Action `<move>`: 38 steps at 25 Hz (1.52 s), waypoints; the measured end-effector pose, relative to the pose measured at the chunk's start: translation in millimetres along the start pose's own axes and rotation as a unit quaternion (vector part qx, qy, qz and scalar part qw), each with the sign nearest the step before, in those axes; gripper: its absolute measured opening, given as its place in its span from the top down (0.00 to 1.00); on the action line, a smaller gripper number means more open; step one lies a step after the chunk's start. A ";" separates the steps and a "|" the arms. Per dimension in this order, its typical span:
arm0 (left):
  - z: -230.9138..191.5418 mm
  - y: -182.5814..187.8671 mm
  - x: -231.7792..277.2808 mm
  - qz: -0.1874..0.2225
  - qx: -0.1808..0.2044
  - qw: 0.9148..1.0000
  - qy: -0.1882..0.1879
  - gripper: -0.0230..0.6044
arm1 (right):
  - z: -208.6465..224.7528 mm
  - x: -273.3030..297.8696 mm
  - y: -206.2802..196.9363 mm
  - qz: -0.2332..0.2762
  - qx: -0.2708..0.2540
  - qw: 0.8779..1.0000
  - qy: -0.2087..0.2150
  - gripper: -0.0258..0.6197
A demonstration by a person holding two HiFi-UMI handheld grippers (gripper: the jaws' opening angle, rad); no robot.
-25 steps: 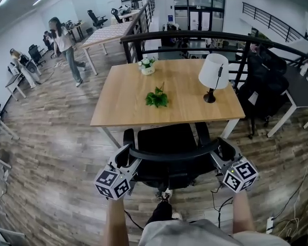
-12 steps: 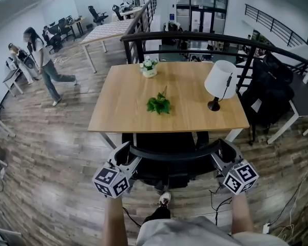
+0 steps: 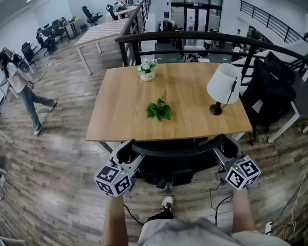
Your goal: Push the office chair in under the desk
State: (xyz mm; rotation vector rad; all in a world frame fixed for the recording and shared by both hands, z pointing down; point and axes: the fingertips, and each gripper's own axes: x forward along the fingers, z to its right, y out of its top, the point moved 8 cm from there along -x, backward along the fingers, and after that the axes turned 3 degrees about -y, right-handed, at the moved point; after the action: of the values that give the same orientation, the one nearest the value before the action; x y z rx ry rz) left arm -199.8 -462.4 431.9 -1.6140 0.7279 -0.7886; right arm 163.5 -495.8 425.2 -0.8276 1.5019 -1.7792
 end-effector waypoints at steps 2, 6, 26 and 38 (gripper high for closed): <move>-8.0 0.6 5.8 0.002 -0.001 1.000 -0.004 0.52 | 2.7 8.2 -1.2 0.005 0.004 1.000 -0.003 0.58; -22.9 1.7 14.9 0.007 -0.004 1.000 -0.009 0.52 | 4.6 22.0 0.2 0.005 0.005 1.000 -0.007 0.58; -73.7 14.5 51.6 0.010 -0.005 1.000 -0.023 0.52 | 16.8 76.9 7.0 0.001 0.015 0.999 -0.039 0.58; -102.2 21.3 78.3 0.013 -0.005 1.000 -0.018 0.52 | 32.0 112.4 12.2 -0.012 0.010 0.999 -0.041 0.58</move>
State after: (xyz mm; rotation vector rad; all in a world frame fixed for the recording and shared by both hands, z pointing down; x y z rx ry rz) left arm -238.0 -587.2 433.2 -1.6213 0.7263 -0.7369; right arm 124.9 -606.8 423.5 -0.9012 1.4253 -1.7532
